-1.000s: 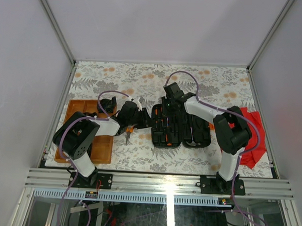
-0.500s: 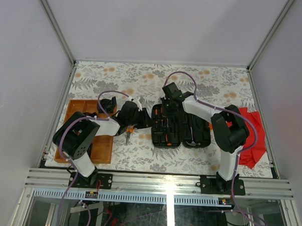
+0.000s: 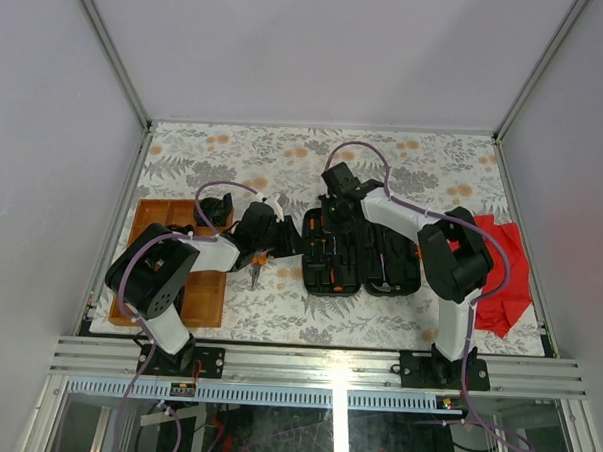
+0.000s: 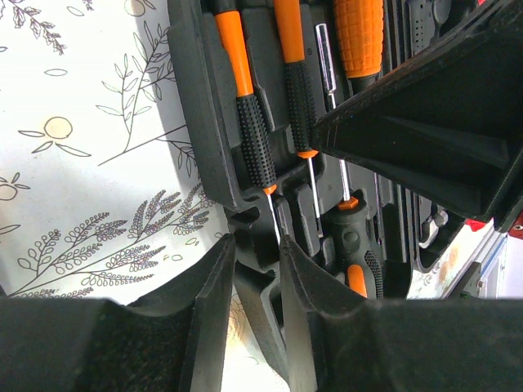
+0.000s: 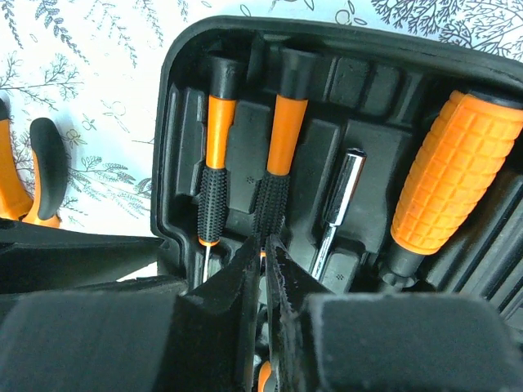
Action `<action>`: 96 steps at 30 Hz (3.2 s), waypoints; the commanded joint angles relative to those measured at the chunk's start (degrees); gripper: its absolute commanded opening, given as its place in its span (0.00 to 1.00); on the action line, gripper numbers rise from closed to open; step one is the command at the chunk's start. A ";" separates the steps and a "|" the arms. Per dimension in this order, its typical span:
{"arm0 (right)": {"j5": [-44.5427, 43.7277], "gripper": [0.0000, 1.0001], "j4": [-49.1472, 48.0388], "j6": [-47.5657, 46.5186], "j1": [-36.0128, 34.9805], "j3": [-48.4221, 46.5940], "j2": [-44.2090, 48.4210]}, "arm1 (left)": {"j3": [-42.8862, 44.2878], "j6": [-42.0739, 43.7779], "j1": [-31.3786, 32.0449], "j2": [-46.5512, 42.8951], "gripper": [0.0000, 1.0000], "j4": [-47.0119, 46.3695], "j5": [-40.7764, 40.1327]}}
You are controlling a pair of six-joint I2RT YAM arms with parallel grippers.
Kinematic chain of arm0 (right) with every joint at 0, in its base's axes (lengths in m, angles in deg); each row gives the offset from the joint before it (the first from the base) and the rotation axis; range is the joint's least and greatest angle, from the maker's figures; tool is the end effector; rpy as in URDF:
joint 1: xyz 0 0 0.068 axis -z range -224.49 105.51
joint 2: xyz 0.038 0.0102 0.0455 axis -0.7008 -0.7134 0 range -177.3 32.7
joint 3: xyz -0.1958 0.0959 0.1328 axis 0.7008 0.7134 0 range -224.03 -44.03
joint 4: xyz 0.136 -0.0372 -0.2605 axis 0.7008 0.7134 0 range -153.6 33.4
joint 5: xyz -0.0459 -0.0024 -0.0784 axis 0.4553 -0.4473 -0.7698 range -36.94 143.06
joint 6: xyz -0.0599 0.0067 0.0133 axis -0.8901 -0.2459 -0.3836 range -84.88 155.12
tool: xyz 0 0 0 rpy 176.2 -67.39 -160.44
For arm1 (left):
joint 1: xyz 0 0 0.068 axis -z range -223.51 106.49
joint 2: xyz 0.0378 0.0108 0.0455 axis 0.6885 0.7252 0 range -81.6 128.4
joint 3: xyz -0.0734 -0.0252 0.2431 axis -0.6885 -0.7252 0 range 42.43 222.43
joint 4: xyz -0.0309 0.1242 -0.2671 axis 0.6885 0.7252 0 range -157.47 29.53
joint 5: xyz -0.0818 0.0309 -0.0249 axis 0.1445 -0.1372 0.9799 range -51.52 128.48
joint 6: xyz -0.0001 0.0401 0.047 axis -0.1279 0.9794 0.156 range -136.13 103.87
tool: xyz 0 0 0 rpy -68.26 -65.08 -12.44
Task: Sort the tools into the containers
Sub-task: Adjust the screwdriver in the storage box.
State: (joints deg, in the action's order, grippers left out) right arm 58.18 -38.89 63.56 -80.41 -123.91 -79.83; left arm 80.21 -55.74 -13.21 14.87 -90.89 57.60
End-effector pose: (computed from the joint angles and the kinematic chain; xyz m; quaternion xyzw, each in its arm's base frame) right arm 0.3609 0.2666 0.1377 -0.0750 0.9559 0.1858 0.2147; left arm 0.2873 -0.1857 0.0799 0.0051 0.8790 -0.3806 0.2870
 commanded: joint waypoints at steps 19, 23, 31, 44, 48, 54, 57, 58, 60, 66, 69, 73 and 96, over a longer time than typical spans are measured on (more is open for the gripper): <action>-7.72 0.07 10.62 -3.74 -1.54 -6.50 -12.19 | 1.75 1.73 0.96 1.07 0.16 -2.03 1.21; -8.50 0.04 11.36 -4.18 -1.69 -6.68 -14.23 | 1.99 1.99 1.24 1.16 0.14 -1.96 1.15; -8.40 0.01 13.13 -5.19 -1.94 -7.81 -18.89 | 2.39 2.26 1.77 1.52 0.10 -1.68 1.10; -7.58 0.00 13.92 -6.04 -2.13 -7.51 -24.36 | 3.03 3.05 2.90 1.45 0.07 -0.81 0.06; -7.31 0.00 13.78 -6.04 -2.21 -6.82 -25.41 | 3.20 3.14 3.25 1.70 0.06 -0.66 -0.03; -8.03 0.00 13.49 -5.77 -3.27 -4.99 -27.38 | 3.75 3.23 3.79 2.06 0.04 -0.18 -0.48; -7.28 0.00 11.47 -4.81 -3.87 -2.16 -28.02 | 3.78 3.32 3.98 2.01 0.04 -0.05 -0.64; -7.24 0.00 10.85 -4.46 -4.09 -1.30 -28.27 | 3.86 3.32 4.04 2.06 0.03 -0.06 -0.61; -7.18 0.00 9.91 -3.82 -4.57 -0.07 -28.87 | 3.95 3.40 4.14 2.12 0.03 0.00 -0.64; -6.99 0.00 8.69 -2.89 -6.05 0.67 -32.36 | 4.17 3.58 4.33 2.33 0.01 0.13 -0.58; -7.43 0.00 8.46 -2.84 -6.26 1.02 -33.70 | 4.25 3.65 4.49 2.42 0.00 0.15 -0.54; -6.61 0.00 7.31 -2.81 -6.26 2.14 -35.86 | 4.61 3.73 4.98 2.80 0.00 0.32 -0.39; -8.95 0.00 -2.63 1.78 -8.41 11.87 -28.96 | 6.85 6.22 7.13 3.21 0.00 3.97 -2.27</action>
State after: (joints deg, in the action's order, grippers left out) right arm 49.11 -30.33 63.13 -84.59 -130.95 -88.51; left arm 85.00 -50.80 -10.02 14.87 -82.34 53.51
